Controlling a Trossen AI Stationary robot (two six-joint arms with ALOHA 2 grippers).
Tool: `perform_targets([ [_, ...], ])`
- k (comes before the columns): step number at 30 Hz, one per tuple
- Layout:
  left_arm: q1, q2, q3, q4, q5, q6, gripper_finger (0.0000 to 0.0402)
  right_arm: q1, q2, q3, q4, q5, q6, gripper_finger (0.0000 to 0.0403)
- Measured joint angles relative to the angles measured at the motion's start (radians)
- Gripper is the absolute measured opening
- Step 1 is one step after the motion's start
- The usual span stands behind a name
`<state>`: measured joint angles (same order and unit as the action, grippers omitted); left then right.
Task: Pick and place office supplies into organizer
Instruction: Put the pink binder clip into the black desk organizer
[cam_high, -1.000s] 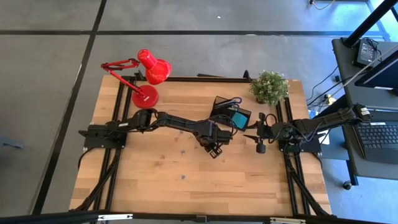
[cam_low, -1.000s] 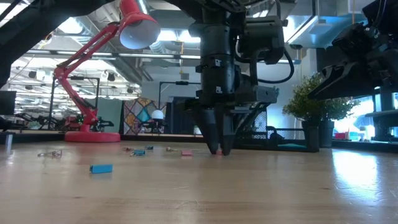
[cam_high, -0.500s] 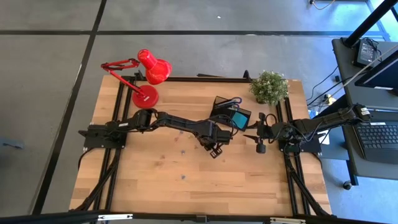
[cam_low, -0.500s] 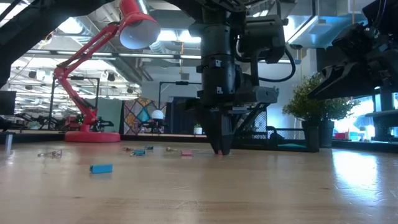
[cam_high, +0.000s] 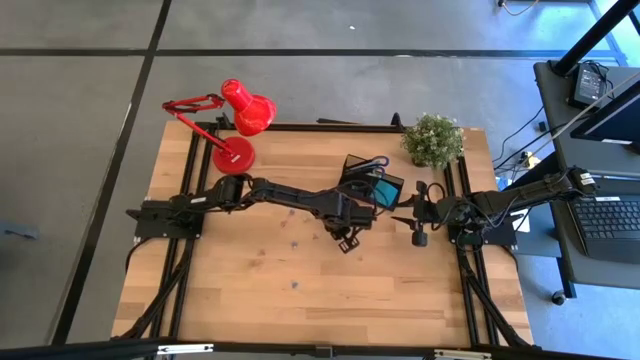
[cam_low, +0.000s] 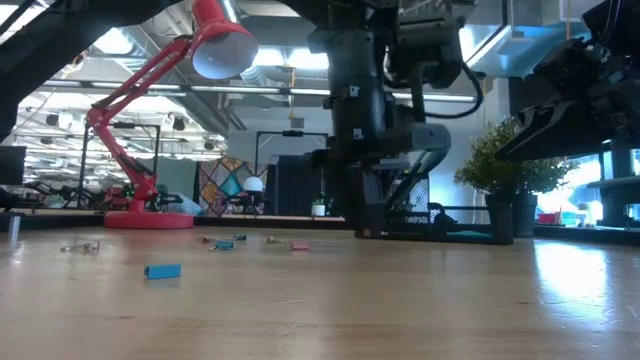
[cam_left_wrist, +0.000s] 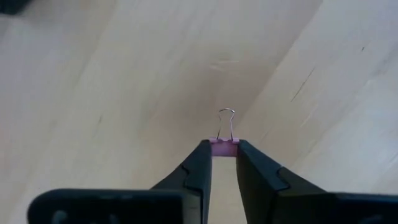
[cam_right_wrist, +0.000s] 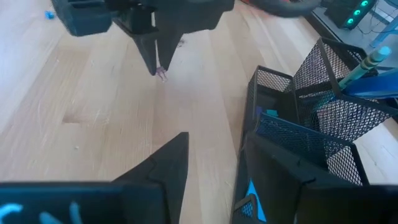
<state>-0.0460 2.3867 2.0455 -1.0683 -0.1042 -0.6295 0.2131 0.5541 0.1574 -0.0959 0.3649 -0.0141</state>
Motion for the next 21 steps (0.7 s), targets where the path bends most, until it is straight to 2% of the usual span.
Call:
perform_targets([
  [6, 0.013, 0.0, 0.042, -0.001, -0.042, 0.064, 0.0056, 0.0, 0.0, 0.0, 0.0, 0.0, 0.014, 0.0162],
  [14, 0.06, -0.002, 0.08, 0.04, -0.223, 0.128, 0.0056, 0.0, 0.0, 0.0, -0.002, 0.0, 0.037, 0.0162],
  [21, 0.116, -0.002, 0.078, 0.122, -0.292, 0.146, 0.0056, 0.0, 0.0, 0.0, -0.004, 0.0, 0.037, 0.0162],
])
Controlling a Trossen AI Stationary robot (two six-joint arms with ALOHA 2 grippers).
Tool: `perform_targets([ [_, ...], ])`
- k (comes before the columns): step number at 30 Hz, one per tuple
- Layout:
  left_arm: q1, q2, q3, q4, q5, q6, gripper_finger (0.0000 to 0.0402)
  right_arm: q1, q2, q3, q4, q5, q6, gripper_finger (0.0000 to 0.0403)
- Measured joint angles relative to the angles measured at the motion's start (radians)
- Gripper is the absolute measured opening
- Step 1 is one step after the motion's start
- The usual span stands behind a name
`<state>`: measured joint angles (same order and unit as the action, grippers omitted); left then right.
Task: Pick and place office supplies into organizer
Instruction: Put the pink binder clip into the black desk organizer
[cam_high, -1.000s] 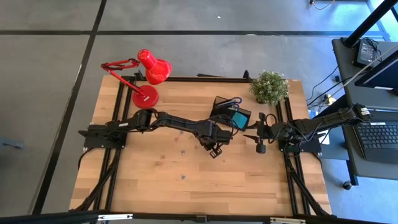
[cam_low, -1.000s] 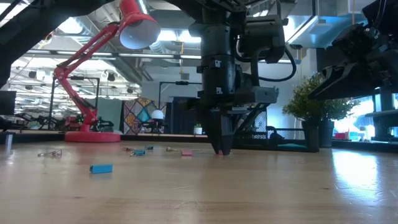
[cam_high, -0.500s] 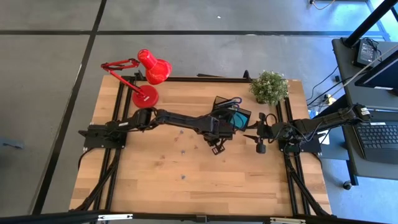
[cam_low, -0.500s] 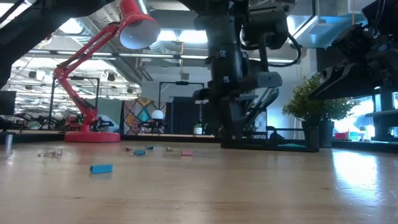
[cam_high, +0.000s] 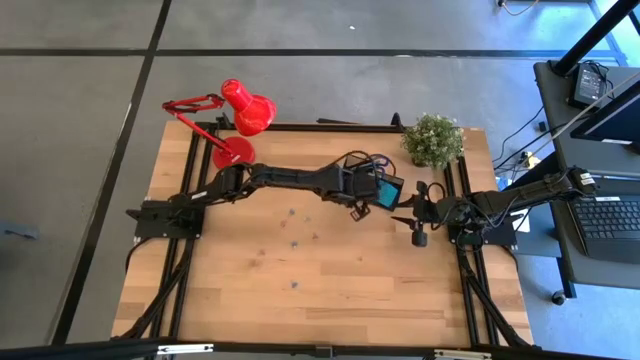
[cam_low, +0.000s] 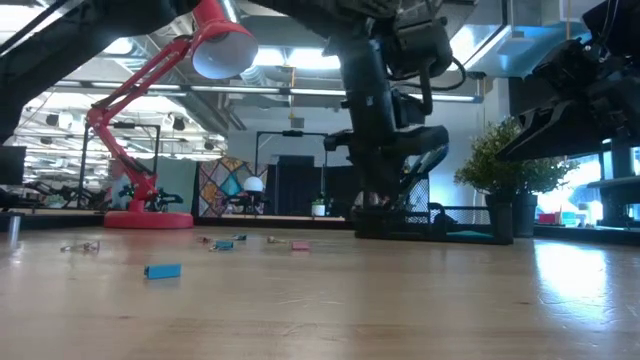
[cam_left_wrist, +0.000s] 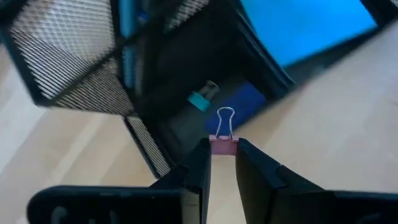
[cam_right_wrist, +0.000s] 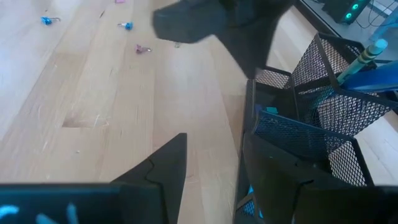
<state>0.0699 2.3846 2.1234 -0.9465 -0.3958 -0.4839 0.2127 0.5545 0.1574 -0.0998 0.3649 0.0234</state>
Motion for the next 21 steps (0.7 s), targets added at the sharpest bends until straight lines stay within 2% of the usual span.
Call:
perform_targets([
  [10, 0.043, 0.0, -0.07, 0.049, -0.006, 0.0, 0.0056, 0.0, 0.0, 0.0, 0.0, 0.0, 0.002, 0.0162],
  [21, 0.057, 0.0, -0.072, 0.055, 0.007, 0.037, 0.0065, 0.0, 0.0, 0.0, 0.0, 0.0, 0.003, 0.0162],
])
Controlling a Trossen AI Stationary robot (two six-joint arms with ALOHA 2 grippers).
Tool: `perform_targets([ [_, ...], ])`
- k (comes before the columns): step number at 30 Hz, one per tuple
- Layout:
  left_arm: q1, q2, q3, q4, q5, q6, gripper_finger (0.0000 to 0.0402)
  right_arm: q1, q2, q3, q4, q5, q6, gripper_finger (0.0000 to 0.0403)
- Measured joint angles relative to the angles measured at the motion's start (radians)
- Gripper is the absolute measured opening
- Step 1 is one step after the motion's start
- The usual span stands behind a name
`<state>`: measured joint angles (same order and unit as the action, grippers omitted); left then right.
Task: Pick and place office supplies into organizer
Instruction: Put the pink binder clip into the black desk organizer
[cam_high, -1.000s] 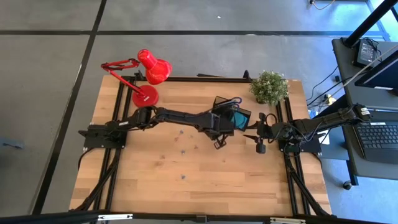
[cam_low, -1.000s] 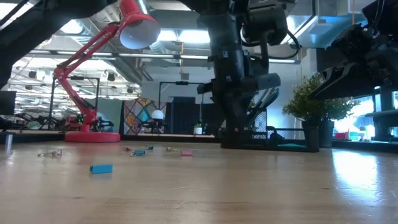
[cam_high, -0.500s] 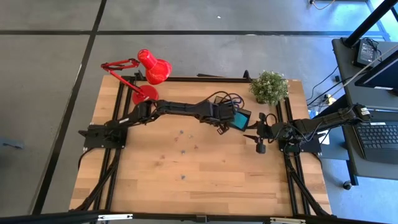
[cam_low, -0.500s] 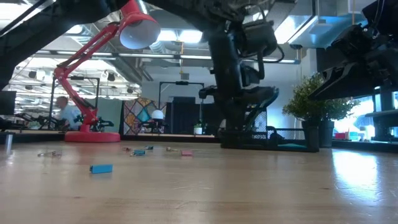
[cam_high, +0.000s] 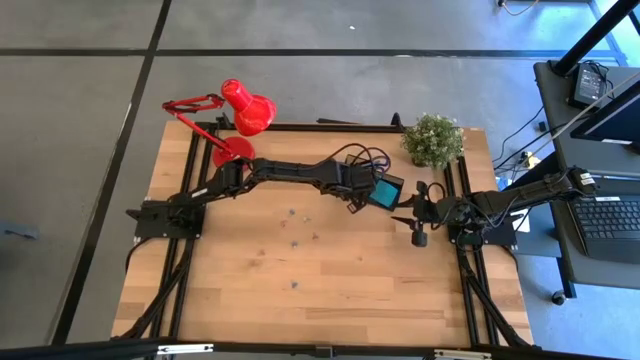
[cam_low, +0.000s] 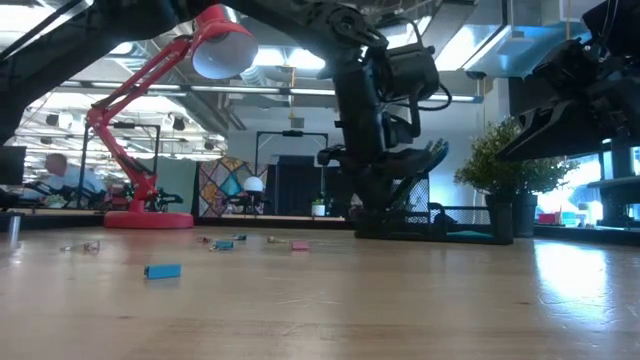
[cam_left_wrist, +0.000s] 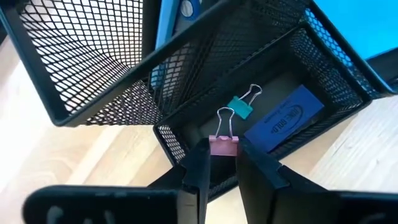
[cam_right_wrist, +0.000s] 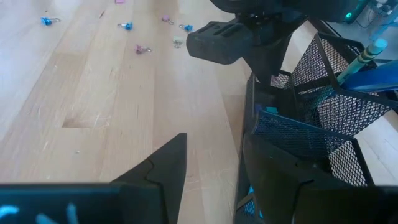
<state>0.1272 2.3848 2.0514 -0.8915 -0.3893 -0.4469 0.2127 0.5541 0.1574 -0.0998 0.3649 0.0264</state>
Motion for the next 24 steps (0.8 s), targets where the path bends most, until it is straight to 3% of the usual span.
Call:
perform_targets([
  [11, -0.016, 0.001, 0.035, -0.032, 0.025, 0.089, 0.0122, 0.0, 0.0, 0.0, 0.0, 0.0, 0.02, 0.0162],
  [18, -0.057, 0.001, 0.161, -0.284, 0.108, 0.108, 0.0129, 0.0, 0.0, 0.0, -0.002, 0.0, 0.02, 0.0162],
  [24, -0.138, 0.001, 0.209, -0.421, 0.139, 0.395, 0.0125, 0.0, 0.0, 0.0, -0.003, 0.0, 0.019, 0.0162],
])
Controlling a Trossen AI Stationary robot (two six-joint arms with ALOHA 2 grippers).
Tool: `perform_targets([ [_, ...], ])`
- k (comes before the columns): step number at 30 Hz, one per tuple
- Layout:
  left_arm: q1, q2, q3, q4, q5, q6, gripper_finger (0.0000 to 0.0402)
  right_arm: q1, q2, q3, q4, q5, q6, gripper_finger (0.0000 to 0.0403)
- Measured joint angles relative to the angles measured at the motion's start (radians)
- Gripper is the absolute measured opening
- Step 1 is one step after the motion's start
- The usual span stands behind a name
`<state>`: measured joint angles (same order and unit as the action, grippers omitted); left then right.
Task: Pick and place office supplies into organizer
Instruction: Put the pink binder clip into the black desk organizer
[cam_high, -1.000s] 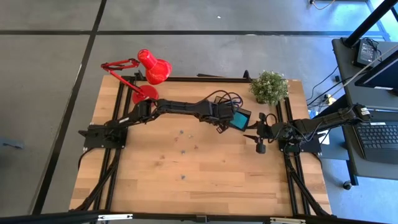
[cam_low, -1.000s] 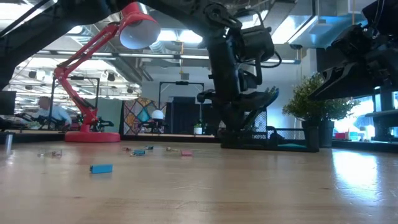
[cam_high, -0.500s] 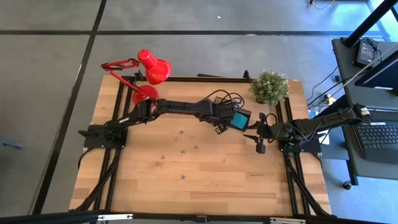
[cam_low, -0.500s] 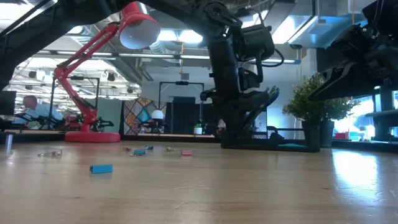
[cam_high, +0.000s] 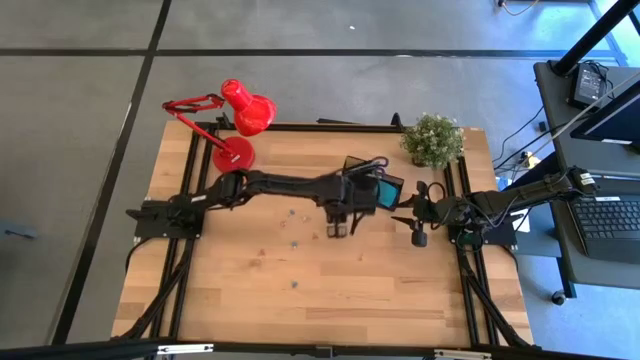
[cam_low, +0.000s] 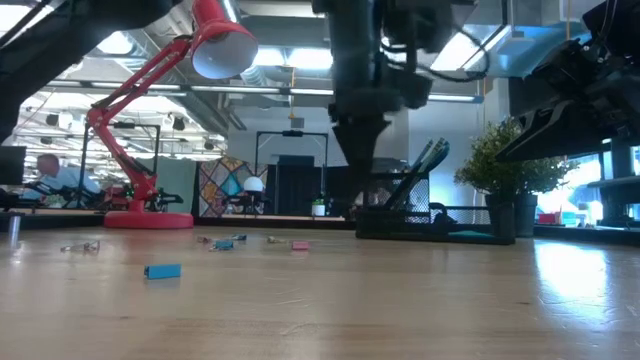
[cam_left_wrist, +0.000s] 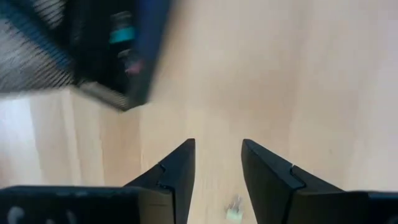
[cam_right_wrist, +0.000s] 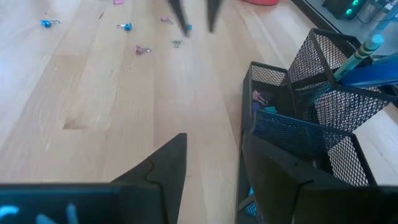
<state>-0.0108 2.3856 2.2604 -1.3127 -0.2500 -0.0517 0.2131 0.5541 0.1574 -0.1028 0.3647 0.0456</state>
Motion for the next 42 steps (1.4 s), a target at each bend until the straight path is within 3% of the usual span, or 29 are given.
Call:
perform_targets([
  [7, -0.099, 0.003, -0.028, -0.089, 0.003, 0.481, 0.0123, 0.0, 0.0, 0.0, -0.001, 0.0, 0.0, 0.0162],
  [13, -0.148, 0.002, -0.027, -0.091, 0.036, 0.681, 0.0117, 0.0, 0.0, 0.0, -0.001, 0.0, 0.0, 0.0162],
  [31, -0.131, 0.002, -0.027, -0.14, 0.26, 0.653, 0.0082, 0.0, 0.0, 0.0, 0.0, 0.001, -0.036, 0.0162],
  [42, -0.125, 0.002, -0.027, -0.043, 0.278, 0.668, 0.0079, 0.0, 0.0, 0.0, 0.041, 0.001, -0.176, 0.0162],
])
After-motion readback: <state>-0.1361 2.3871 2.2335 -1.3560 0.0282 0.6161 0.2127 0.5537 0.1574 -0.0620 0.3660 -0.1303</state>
